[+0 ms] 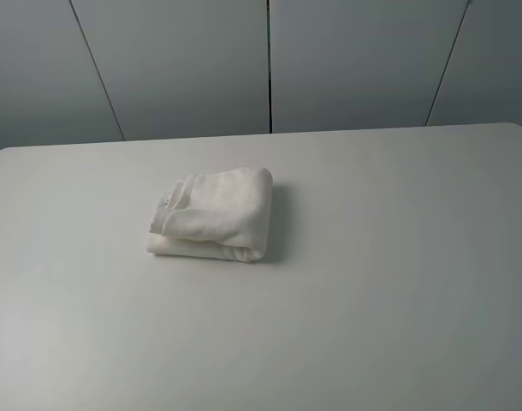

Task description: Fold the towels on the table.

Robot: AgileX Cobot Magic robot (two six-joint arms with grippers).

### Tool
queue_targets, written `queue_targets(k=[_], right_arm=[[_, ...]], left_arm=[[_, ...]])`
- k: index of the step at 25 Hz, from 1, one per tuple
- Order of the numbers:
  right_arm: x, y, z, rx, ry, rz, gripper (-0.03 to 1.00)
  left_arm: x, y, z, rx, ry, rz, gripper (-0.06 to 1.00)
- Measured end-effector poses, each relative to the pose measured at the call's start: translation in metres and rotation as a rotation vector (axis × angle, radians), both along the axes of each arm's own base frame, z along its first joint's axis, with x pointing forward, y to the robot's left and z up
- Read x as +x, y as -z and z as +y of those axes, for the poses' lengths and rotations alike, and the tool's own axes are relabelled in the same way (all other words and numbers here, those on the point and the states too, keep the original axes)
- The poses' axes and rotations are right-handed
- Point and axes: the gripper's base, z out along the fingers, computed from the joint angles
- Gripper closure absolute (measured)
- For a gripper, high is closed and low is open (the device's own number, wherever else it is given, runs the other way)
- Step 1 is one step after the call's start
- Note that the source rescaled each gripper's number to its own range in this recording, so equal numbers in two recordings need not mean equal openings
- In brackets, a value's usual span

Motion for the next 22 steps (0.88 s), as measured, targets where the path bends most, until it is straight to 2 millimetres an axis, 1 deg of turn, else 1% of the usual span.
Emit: queue_targets(k=[22], right_arm=[[0.0,0.0,0.0,0.0,0.0,0.0,-0.03]], left_arm=[[0.0,0.0,0.0,0.001,0.0,0.0,-0.06]])
